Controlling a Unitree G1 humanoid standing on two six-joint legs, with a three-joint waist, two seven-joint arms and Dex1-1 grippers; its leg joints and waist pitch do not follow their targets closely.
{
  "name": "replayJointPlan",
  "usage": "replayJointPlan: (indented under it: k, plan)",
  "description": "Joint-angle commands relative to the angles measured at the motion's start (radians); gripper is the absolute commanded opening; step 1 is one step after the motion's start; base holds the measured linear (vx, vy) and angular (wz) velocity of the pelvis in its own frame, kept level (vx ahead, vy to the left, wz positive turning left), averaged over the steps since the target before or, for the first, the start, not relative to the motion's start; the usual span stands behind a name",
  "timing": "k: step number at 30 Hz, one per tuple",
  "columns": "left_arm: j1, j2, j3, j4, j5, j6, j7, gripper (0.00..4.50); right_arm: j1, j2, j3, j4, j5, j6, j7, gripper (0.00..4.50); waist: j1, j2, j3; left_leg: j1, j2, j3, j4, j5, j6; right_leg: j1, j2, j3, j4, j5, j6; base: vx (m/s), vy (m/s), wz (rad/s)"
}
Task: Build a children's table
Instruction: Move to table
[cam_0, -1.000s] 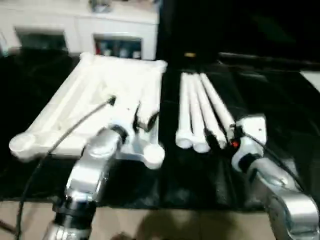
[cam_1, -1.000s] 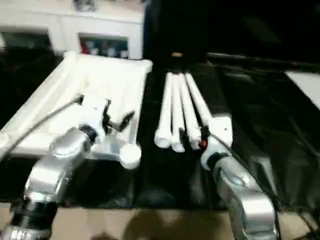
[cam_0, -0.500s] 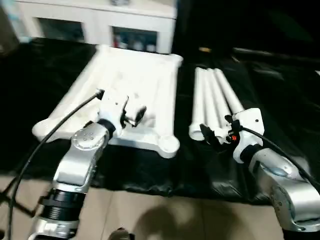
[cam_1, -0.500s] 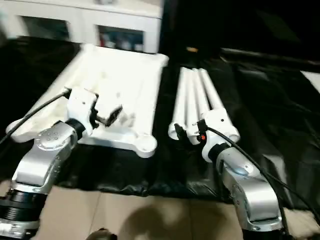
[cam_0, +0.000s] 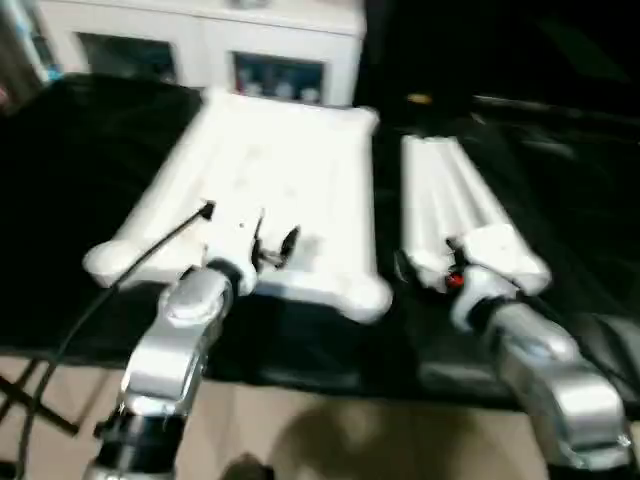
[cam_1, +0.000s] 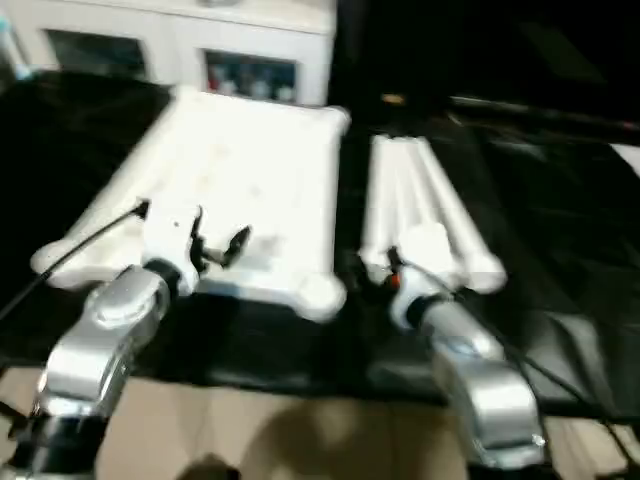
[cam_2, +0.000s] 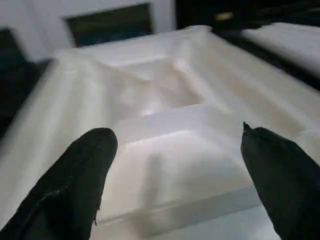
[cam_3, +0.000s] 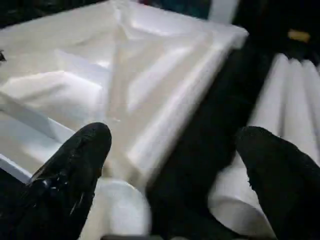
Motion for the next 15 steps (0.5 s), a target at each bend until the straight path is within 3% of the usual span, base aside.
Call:
replayJointPlan:
  k: [1,2,3,4,5,6,7,8,9,10,11,12,13,14,15]
  plan:
    - [0.007,-0.007,-0.026,-0.023,0.025,-0.007,0.016,4.50,-0.004,-0.006,-0.007,0.013,-0.019,-0.010,-0.010,4.47,0.006,0.011,-0.067,0.063,0.144,-0.163,-0.167,0.386,0.097,0.004,0.003,0.027,-0.038,-0.059,-0.022,-0.045,0.066,0.25]
    - [0.009,-0.015,-0.021,-0.027,0.017,-0.002,0.018,4.50,-0.002,0.001,-0.013,0.015,-0.014,-0.007,-0.014,4.47,0.003,0.000,-0.070,0.078,0.159,-0.196,-0.190,0.171,0.009,-0.005,-0.010,0.045,-0.047,-0.081,-0.058,-0.097,0.103,0.62]
    - [0.010,-0.018,-0.019,-0.030,0.013,-0.007,0.017,4.50,-0.001,0.013,-0.027,0.018,0.002,0.003,-0.017,4.47,-0.017,-0.028,-0.066,0.083,0.176,-0.250,-0.225,-0.306,-0.047,-0.009,-0.037,0.069,-0.051,-0.126,-0.170,-0.110,0.037,0.78]
    - [0.010,-0.020,-0.018,-0.035,0.009,-0.001,0.018,4.50,-0.001,0.018,-0.036,0.021,0.008,0.005,-0.022,4.47,-0.007,-0.021,-0.052,0.080,0.219,-0.166,-0.216,-0.574,-0.077,-0.015,-0.050,0.078,-0.060,-0.080,-0.202,-0.110,0.037,0.78]
    - [0.010,-0.020,-0.018,-0.035,0.009,-0.001,0.018,4.50,-0.001,0.018,-0.036,0.021,0.008,0.005,-0.022,4.47,0.001,-0.015,-0.051,0.060,0.196,-0.124,-0.224,-0.655,-0.085,-0.015,-0.046,0.075,-0.077,-0.068,-0.206,-0.131,-0.040,0.72]
    - [0.007,-0.023,-0.016,-0.036,0.004,0.009,0.018,4.50,-0.002,0.019,-0.044,0.025,0.011,0.007,-0.024,4.47,0.004,-0.009,-0.048,0.042,0.149,-0.061,-0.212,-0.754,-0.125,-0.027,-0.064,0.075,-0.123,-0.102,-0.220,-0.143,-0.098,0.55]
    - [0.005,-0.024,-0.017,-0.038,0.003,0.015,0.018,4.50,-0.003,0.016,-0.048,0.028,0.010,0.004,-0.023,4.47,0.014,-0.040,-0.042,0.104,0.073,-0.009,-0.003,-0.631,-0.170,-0.079,-0.206,0.135,-0.274,-0.369,-0.254,-0.143,-0.098,0.55]
    - [0.003,-0.024,-0.018,-0.041,0.004,0.019,0.018,4.50,-0.003,0.012,-0.051,0.030,0.009,0.001,-0.022,4.47,0.013,-0.041,-0.033,0.083,0.048,-0.017,0.103,-0.370,-0.142,-0.054,-0.244,0.169,-0.320,-0.473,-0.246,-0.154,-0.051,0.27]
    - [0.002,-0.024,-0.019,-0.042,0.007,0.019,0.018,4.50,-0.003,0.010,-0.054,0.032,0.007,-0.002,-0.021,4.47,0.027,-0.034,-0.012,-0.015,0.043,-0.034,0.113,-0.119,-0.116,0.060,-0.212,0.178,-0.307,-0.625,-0.163,-0.073,0.029,-0.14]
    - [0.000,-0.025,-0.019,-0.041,0.003,0.028,0.012,4.50,-0.002,0.008,-0.057,0.034,0.007,-0.004,-0.021,4.47,0.035,-0.021,-0.014,0.015,0.100,-0.048,0.048,-0.116,-0.125,0.057,-0.202,0.133,-0.294,-0.620,-0.127,-0.073,0.029,-0.14]
    - [-0.002,-0.025,-0.020,-0.038,0.006,0.035,0.011,4.50,-0.001,0.007,-0.063,0.034,0.007,-0.006,-0.021,4.47,0.020,-0.010,-0.028,0.082,0.163,-0.063,-0.041,-0.271,-0.139,0.017,-0.103,0.079,-0.244,-0.480,-0.120,-0.050,0.075,-0.12]
    - [-0.004,-0.025,-0.020,-0.035,0.007,0.039,0.010,4.50,-0.001,0.006,-0.067,0.035,0.007,-0.008,-0.021,4.47,0.000,0.001,-0.028,0.109,0.212,-0.089,-0.087,-0.436,-0.150,-0.001,-0.078,0.068,-0.214,-0.376,-0.105,-0.162,0.097,0.16]
    - [-0.006,-0.029,-0.016,-0.033,-0.006,0.045,0.001,4.50,0.000,0.005,-0.072,0.034,0.008,-0.009,-0.023,4.47,-0.028,0.019,-0.036,0.096,0.229,-0.094,-0.142,-0.609,-0.179,0.030,-0.080,0.042,-0.150,-0.134,-0.100,-0.162,0.097,0.16]
    - [-0.006,-0.029,-0.016,-0.033,-0.006,0.045,0.001,4.50,0.000,0.005,-0.072,0.034,0.008,-0.009,-0.023,4.47,-0.032,0.023,-0.037,0.088,0.222,-0.092,-0.159,-0.637,-0.183,0.038,-0.080,0.034,-0.130,-0.038,-0.098,-0.146,0.090,0.09]
    - [-0.007,-0.032,-0.014,-0.033,-0.014,0.042,-0.006,4.50,0.002,0.006,-0.077,0.034,0.006,-0.010,-0.025,4.47,-0.042,0.019,-0.028,0.080,0.193,-0.077,-0.172,-0.657,-0.182,0.041,-0.093,0.033,-0.147,0.028,-0.092,-0.083,0.079,0.01]
